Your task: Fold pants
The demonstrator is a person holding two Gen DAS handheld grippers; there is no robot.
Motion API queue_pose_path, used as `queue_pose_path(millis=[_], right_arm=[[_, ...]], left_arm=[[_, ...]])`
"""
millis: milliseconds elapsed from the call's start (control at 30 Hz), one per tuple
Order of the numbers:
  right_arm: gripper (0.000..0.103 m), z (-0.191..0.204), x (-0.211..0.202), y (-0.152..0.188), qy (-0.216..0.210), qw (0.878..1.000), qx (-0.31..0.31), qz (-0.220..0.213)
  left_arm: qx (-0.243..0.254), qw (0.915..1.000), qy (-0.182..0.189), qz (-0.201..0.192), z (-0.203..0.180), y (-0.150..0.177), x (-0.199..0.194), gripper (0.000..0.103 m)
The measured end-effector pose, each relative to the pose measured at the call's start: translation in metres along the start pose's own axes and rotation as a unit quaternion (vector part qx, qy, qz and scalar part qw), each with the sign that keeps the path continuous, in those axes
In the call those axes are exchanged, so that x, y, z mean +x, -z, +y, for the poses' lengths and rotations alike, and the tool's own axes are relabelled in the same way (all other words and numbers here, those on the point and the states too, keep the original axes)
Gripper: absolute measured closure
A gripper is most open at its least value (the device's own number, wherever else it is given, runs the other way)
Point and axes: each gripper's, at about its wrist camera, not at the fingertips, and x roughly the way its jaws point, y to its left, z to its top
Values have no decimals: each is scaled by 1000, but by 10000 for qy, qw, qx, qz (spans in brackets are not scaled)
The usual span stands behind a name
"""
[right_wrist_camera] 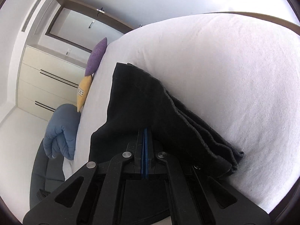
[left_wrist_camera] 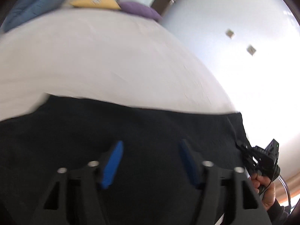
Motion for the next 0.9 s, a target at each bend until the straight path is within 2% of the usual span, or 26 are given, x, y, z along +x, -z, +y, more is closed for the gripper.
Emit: queue_pose_path(millis=[33, 100, 133, 167, 200, 267, 300, 533, 600, 633, 733, 833, 900], right_arm=[[103, -3, -1, -4, -4, 10000, 54, 55], [103, 1, 6, 0, -4, 9998, 154, 155], [103, 2, 7, -1, 8, 9997, 178, 188], [103, 0, 5, 8, 30, 9997, 166, 202], [103, 2, 4, 12, 65, 9997, 130, 205], [103, 23, 12, 28, 159, 9997, 26, 176], [103, 24, 13, 29, 176, 9997, 18, 171], [103, 35, 18, 34, 234, 9996, -35, 171], [103, 35, 16, 35, 247, 9995, -50, 164], [103, 37, 19, 36, 251, 9995, -62, 161], [103, 39, 22, 37, 245, 9995, -106, 185], [103, 46, 26, 34, 154, 9990, -143, 393], [103, 51, 18, 31, 189, 9984, -193, 504]], left_arm=[[105, 9998, -130, 119, -5, 2, 13, 58], [234, 9994, -237, 10, -8, 2, 16, 59], [135, 9997, -183, 63, -2, 0, 14, 70], [86, 9997, -197, 119, 5, -1, 11, 90], [20, 9996, -218, 195, 15, -2, 9, 101], [-355, 9991, 33, 243, 48, 1, -3, 98], [-461, 9987, 33, 213, 61, 5, -10, 98], [-669, 9961, -569, -14, 165, 21, -81, 98], [-815, 9951, -544, -157, 196, 27, -105, 98], [-826, 9952, -485, -177, 205, 28, -111, 98], [-724, 9942, -703, -376, 226, 40, -134, 98], [-951, 9902, -825, -607, 242, 52, -154, 98], [-1006, 9855, -1151, -740, 242, 57, -164, 98]])
